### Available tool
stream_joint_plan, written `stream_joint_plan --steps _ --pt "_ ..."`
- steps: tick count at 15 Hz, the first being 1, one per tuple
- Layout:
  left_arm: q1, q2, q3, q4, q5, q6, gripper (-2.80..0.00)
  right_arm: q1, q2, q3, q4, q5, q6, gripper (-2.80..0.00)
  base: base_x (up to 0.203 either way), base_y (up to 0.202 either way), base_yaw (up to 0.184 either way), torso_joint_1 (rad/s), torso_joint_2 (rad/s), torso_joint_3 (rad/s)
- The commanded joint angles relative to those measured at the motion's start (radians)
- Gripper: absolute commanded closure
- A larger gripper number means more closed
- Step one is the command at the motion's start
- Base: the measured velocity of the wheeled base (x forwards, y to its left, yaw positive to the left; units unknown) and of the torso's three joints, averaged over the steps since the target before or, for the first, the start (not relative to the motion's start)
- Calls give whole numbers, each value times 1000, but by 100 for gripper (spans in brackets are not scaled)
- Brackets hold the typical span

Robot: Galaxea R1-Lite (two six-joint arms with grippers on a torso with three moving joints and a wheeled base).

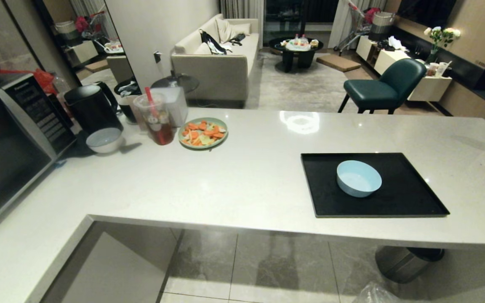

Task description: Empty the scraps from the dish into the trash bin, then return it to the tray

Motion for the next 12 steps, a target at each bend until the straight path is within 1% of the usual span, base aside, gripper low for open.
stream_joint_plan --steps 1,12 --pt "0 1 0 0 0 -1 0 -3 -83 -5 42 4 -5 0 0 0 0 0 0 0" --pt "0 1 0 0 0 -1 0 -3 -83 -5 40 4 -11 0 0 0 0 0 0 0"
